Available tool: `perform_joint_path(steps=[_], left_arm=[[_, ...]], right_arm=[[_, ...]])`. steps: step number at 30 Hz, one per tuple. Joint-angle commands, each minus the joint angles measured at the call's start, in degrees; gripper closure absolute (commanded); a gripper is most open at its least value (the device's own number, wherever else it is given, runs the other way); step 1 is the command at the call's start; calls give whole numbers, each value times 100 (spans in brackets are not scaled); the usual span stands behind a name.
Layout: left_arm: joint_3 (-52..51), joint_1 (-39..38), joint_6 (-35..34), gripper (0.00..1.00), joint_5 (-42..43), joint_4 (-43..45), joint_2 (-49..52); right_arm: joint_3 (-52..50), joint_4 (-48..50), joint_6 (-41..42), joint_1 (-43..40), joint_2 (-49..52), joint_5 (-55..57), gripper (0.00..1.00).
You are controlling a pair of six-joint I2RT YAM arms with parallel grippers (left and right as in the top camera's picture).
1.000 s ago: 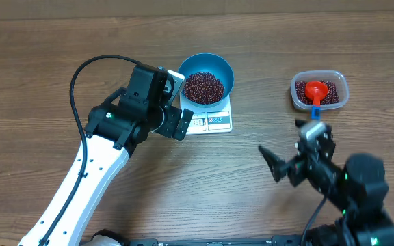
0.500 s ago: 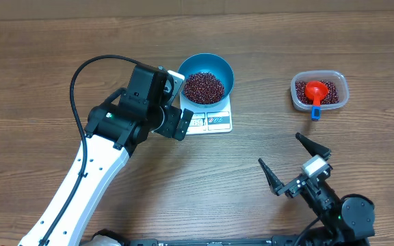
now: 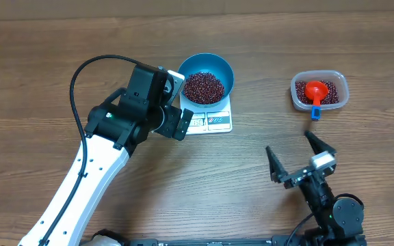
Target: Scoop item into bowl and weigh 150g on scale
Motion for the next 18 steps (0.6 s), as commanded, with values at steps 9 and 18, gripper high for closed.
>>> perform_joint_path(steps=[9, 18], left_arm=[[76, -4, 109, 1, -20, 9, 46], [76, -4, 109, 0, -20, 9, 46]], right_arm=[[-221, -385, 479, 22, -68, 765, 0], [-221, -391, 461, 28, -68, 817, 0]])
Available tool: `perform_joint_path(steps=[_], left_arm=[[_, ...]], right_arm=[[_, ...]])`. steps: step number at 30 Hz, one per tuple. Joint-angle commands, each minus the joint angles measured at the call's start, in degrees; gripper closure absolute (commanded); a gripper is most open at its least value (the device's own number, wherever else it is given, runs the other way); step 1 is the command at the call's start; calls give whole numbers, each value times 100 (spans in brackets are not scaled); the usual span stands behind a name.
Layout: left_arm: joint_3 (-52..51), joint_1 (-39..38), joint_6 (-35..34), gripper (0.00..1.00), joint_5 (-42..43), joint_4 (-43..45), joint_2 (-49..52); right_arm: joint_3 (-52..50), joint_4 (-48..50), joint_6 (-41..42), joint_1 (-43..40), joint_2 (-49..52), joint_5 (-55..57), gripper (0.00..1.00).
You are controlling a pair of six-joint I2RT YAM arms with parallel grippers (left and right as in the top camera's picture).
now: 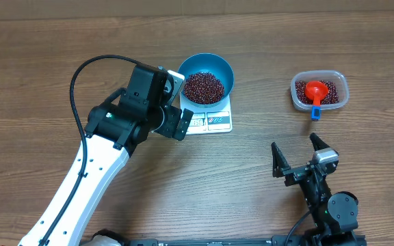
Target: Scoop item into bowl and weigh 150g on scale
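Note:
A blue bowl [207, 76] full of red beans stands on the white scale [211, 121] at the table's middle back. My left gripper [182, 117] sits at the scale's left front corner, next to the bowl; its jaws are hidden under the wrist. At the back right a clear tub [319, 91] holds more beans and a red scoop [315, 89] with a blue handle. My right gripper [297, 156] stands open near the front right, empty, well short of the tub.
The wooden table [60, 61] runs wide to the left and back. The left arm's white link [81, 191] and its black cable [81, 82] cross the front left.
My right gripper has drawn back a little toward the front edge and turned slightly, still open. The left arm, bowl, scale and tub have not moved.

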Motion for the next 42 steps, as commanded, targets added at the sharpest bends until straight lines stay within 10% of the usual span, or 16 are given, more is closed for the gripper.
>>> perform_joint_path(steps=[1, 42], left_arm=[[76, -4, 109, 0, -20, 9, 46], [76, -4, 109, 0, -17, 9, 46]], right_arm=[[-59, 9, 37, 28, -66, 105, 0], [-59, 7, 37, 177, -66, 105, 0]])
